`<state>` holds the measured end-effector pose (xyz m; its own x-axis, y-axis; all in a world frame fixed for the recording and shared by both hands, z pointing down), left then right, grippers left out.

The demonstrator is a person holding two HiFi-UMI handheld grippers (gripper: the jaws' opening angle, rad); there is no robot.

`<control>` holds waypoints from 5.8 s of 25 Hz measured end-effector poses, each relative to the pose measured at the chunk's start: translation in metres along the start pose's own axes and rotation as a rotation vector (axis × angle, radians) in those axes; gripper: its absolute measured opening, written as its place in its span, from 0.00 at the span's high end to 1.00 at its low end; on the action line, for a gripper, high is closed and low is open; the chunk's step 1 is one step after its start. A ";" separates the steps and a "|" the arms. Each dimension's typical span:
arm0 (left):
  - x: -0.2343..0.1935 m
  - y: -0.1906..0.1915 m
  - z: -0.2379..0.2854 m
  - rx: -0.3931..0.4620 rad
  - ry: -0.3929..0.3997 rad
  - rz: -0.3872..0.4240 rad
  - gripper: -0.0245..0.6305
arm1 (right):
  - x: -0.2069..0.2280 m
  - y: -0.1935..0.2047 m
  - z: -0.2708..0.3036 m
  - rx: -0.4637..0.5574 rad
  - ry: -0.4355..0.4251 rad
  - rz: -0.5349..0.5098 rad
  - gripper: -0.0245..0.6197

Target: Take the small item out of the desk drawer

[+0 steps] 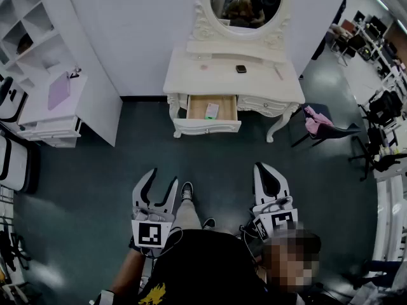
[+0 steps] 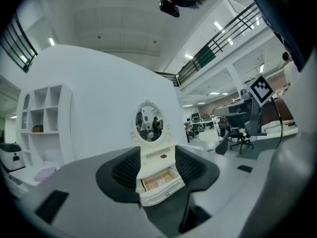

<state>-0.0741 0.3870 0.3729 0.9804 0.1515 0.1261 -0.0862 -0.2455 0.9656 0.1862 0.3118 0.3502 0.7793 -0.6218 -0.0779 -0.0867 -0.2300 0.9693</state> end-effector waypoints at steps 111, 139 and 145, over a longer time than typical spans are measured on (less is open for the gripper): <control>-0.151 0.468 0.428 -0.586 -0.001 -0.209 0.60 | 0.143 0.693 0.470 -1.412 0.011 0.284 0.38; -0.146 0.233 0.496 -0.299 0.155 -0.058 0.60 | 0.244 0.263 0.476 -0.127 0.143 0.653 0.44; -0.142 0.196 0.523 -0.213 0.150 -0.081 0.60 | 0.262 0.167 0.476 0.114 0.121 0.545 0.44</control>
<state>-0.1377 -0.1836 0.4247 0.9498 0.3062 0.0636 -0.0596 -0.0223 0.9980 0.0804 -0.2452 0.3804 0.6682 -0.5847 0.4599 -0.5570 0.0166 0.8303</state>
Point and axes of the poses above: the fingertips, and each gripper's own axes: z forward along the fingers, x to its right, y out of its underside, the point moved 6 cm from there along -z, backward along the fingers, and after that the axes turned 13 degrees about x, right-handed, at the moved point
